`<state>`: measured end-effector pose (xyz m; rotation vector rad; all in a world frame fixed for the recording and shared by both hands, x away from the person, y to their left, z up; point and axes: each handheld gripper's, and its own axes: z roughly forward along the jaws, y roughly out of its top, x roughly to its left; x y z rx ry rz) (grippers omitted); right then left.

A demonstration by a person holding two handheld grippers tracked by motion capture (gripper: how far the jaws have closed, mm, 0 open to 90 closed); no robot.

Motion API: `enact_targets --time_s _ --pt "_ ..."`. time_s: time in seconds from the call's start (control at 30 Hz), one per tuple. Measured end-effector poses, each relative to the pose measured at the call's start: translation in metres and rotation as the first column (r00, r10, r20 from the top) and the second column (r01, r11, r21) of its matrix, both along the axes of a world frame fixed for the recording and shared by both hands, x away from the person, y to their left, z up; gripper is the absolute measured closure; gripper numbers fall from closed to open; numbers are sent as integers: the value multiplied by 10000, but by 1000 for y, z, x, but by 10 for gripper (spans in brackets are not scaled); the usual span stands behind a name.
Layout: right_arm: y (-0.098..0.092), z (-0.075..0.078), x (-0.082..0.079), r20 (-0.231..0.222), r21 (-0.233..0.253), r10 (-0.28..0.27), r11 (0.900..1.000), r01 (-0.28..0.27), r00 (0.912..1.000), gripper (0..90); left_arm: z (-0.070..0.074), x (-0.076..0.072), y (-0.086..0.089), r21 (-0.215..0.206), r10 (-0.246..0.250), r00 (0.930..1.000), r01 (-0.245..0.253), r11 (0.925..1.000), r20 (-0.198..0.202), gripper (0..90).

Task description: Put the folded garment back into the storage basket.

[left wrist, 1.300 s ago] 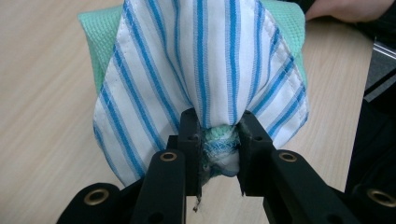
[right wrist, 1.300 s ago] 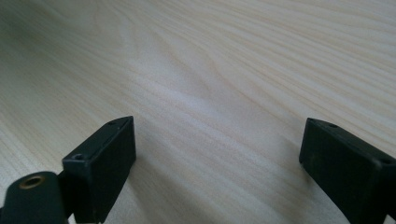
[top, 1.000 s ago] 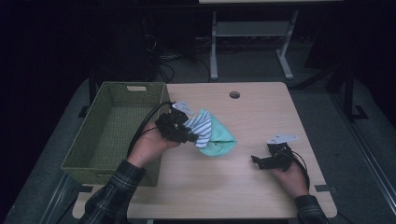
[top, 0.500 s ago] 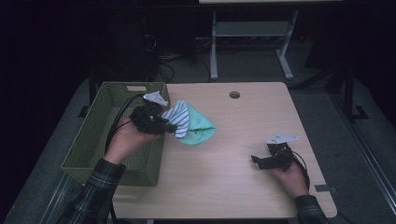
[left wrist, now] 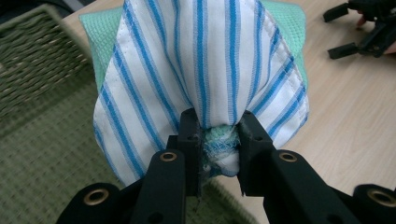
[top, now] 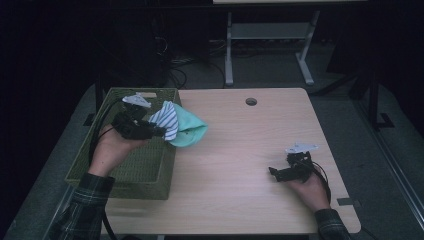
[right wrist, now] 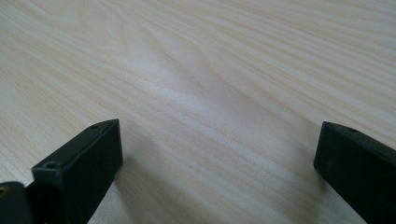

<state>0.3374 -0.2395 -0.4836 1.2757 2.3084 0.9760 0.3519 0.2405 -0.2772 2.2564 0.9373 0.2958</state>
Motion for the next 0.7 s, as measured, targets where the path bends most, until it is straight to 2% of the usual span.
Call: enact_targets --time_s 0.33,0.53,0.7 --pt "0 0 0 13 -19 -9 10000 9 10000 0 1 -3 37 -137 996 9950 -995 9949 87 739" --pt "0 0 0 18 -17 -10 10000 10 10000 0 -4 -2 57 62 1630 9866 -1630 9866 25 739" --pt "0 0 0 16 -17 -11 10000 11 10000 0 -12 -1 73 227 2229 9748 -2229 9746 20 739"
